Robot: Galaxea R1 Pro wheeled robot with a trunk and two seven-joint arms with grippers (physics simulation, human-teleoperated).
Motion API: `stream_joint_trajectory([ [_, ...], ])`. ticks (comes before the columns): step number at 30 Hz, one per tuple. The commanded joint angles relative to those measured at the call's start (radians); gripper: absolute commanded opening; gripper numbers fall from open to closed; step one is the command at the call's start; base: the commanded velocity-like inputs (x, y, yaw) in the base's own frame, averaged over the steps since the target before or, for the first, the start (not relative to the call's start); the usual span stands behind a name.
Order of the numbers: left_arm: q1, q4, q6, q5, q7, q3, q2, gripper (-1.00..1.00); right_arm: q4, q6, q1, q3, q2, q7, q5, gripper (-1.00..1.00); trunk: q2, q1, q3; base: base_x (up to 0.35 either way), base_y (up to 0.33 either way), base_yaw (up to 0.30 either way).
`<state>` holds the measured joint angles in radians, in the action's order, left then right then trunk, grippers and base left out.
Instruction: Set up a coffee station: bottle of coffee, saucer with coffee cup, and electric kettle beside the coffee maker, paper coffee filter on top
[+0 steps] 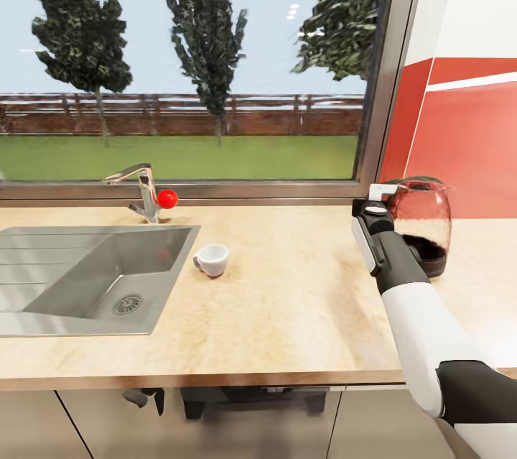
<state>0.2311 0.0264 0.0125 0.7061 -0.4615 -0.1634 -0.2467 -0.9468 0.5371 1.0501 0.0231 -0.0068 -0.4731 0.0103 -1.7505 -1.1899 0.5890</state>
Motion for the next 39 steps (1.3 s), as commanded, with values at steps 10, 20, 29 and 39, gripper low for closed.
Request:
stream_joint_trajectory([
  [10,0.001,0.0,0.001,0.01,-0.003,-0.008,0.0,1.0,-0.001,0.006,0.001,0.002,-0.001,-0.004,0.004,-1.0,0.006,0.004,-0.002,0.0,0.0,0.0],
  [20,0.001,0.0,0.001,0.01,-0.003,-0.008,0.0,1.0,-0.001,0.006,0.001,0.002,0.0,-0.001,0.004,-1.0,0.076,0.042,-0.033,0.0,0.0,0.0],
  [29,0.001,0.0,0.001,0.01,-0.003,-0.008,0.0,1.0,-0.008,0.006,-0.001,0.003,0.001,0.002,0.005,-1.0,0.139,0.077,-0.062,0.0,0.0,0.0],
  [39,0.001,0.0,0.001,0.01,-0.003,-0.008,0.0,1.0,-0.05,0.007,-0.001,0.034,0.001,0.036,0.004,-1.0,0.209,0.115,-0.093,0.0,0.0,0.0],
])
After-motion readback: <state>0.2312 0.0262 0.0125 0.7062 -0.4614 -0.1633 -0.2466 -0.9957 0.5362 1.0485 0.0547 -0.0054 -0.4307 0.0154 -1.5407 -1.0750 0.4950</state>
